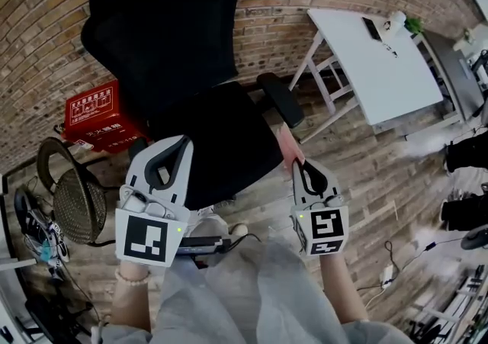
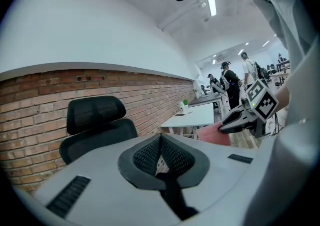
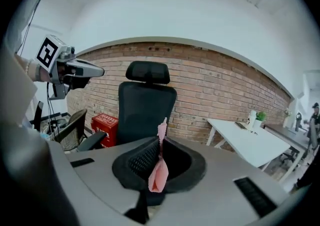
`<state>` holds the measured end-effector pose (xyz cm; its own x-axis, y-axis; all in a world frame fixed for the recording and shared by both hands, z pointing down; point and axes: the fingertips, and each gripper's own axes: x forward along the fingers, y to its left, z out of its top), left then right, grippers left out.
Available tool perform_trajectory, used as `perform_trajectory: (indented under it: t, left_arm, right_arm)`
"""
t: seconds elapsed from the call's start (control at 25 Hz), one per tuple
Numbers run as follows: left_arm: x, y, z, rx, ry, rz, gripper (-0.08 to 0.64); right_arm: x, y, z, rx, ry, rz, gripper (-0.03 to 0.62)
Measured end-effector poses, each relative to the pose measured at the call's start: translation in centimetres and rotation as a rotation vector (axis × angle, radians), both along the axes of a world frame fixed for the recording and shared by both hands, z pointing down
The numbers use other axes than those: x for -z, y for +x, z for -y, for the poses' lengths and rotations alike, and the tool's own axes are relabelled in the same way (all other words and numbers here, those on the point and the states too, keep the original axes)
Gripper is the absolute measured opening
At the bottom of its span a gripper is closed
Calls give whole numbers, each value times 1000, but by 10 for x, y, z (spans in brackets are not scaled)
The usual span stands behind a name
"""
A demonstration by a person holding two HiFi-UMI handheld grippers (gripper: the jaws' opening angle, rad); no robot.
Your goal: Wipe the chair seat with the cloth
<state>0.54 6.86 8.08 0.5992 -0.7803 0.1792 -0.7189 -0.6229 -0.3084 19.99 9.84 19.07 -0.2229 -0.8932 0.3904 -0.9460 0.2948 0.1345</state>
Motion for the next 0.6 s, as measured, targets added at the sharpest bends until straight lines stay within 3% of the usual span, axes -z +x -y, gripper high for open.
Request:
perform_trajectory:
  t: [0.6]
  left_arm:
    - [17, 24, -23, -39, 56, 27, 18]
  right_arm:
    - [34, -9, -24, 40, 68, 43, 49]
